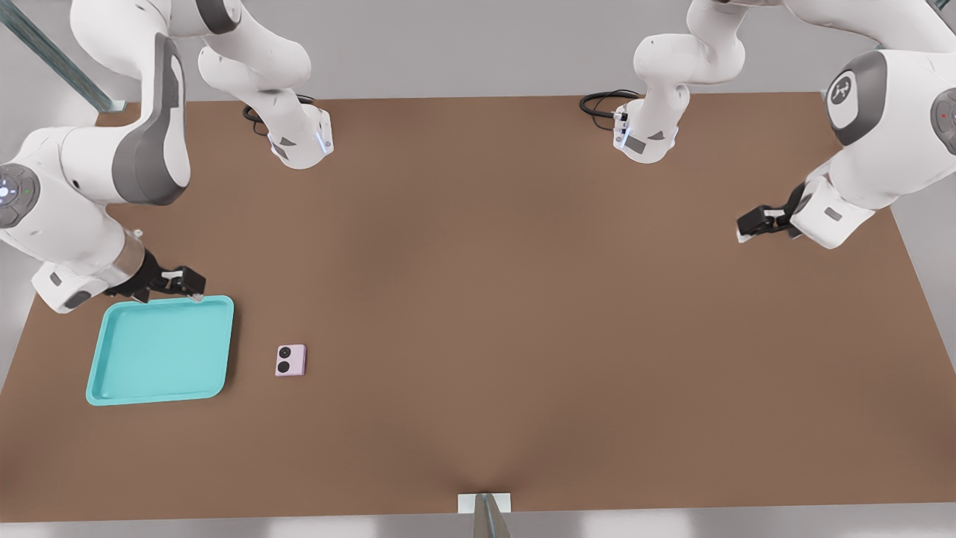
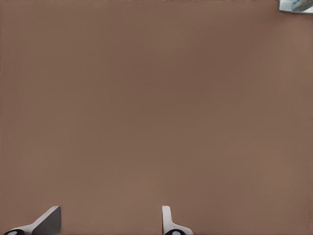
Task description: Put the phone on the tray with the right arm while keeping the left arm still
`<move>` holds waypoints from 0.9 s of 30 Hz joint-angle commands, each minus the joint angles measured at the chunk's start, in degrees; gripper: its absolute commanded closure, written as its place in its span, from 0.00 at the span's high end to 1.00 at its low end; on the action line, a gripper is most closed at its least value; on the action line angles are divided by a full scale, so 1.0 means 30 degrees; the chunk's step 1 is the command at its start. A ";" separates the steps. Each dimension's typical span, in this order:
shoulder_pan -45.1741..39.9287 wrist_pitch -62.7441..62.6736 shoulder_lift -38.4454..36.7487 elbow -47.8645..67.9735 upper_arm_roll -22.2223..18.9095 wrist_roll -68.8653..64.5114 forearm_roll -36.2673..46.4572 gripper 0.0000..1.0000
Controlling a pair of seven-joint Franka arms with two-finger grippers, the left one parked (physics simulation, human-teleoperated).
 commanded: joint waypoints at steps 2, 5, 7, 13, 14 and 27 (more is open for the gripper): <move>-0.0035 0.2115 0.0225 0.0376 -0.0029 0.0390 -0.0112 1.00; 0.1369 0.1998 0.3064 0.1811 -0.0029 0.0711 -0.0520 1.00; 0.2513 0.2554 0.5906 0.3246 0.0352 0.3463 -0.0815 1.00; 0.1694 0.8118 0.8136 0.1112 0.0644 0.5048 -0.0610 1.00; 0.1225 0.9700 0.7433 -0.0792 0.1054 0.5077 -0.0610 1.00; 0.1312 1.3160 0.7110 -0.5776 0.1553 0.5019 -0.0697 1.00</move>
